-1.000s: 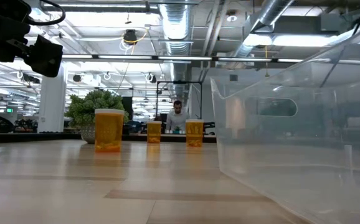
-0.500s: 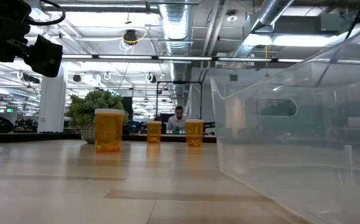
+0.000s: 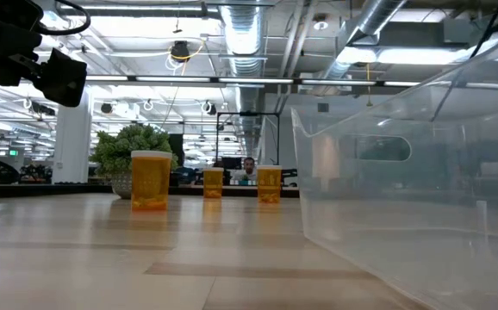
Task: Pick and place pill bottles into a basket
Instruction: Put the orange pill bottle into the transparent bin
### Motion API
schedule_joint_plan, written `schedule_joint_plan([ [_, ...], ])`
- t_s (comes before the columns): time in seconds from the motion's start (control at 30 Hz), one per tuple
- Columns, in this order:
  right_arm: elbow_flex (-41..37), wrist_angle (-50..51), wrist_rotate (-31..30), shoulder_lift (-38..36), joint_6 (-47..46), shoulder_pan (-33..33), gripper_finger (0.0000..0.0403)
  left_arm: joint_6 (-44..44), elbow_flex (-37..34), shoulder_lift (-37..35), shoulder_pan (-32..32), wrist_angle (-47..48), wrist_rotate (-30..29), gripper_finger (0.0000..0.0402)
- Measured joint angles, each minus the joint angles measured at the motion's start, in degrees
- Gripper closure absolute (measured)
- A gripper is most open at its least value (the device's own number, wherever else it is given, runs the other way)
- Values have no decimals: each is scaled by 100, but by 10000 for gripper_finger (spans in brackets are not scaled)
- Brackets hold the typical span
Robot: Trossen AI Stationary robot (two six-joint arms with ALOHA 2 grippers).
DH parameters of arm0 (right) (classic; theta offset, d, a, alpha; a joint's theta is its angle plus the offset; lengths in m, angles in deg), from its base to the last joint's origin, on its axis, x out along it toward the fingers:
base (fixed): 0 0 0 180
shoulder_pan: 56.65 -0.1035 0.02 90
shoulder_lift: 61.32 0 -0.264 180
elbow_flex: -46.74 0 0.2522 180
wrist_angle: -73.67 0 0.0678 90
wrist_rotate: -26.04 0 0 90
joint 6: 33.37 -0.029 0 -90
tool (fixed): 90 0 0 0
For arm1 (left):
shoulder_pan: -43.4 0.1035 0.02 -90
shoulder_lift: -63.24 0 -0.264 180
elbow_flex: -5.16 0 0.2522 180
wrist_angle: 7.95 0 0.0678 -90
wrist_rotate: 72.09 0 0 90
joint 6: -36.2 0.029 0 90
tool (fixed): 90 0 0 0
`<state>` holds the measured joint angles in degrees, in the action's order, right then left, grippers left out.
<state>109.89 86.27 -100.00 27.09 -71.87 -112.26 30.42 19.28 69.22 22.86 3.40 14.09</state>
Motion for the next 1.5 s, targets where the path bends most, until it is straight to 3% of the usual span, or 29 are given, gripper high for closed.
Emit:
schedule_joint_plan([
  [0.93, 4, -563, 359, 1301, -676, 556, 231, -2, 1, 0, -1, -2, -1, 159],
  [1.5, 375, -191, 776, 1109, -85, 921, 233, -1, 0, 1, 0, 0, 1, 159],
])
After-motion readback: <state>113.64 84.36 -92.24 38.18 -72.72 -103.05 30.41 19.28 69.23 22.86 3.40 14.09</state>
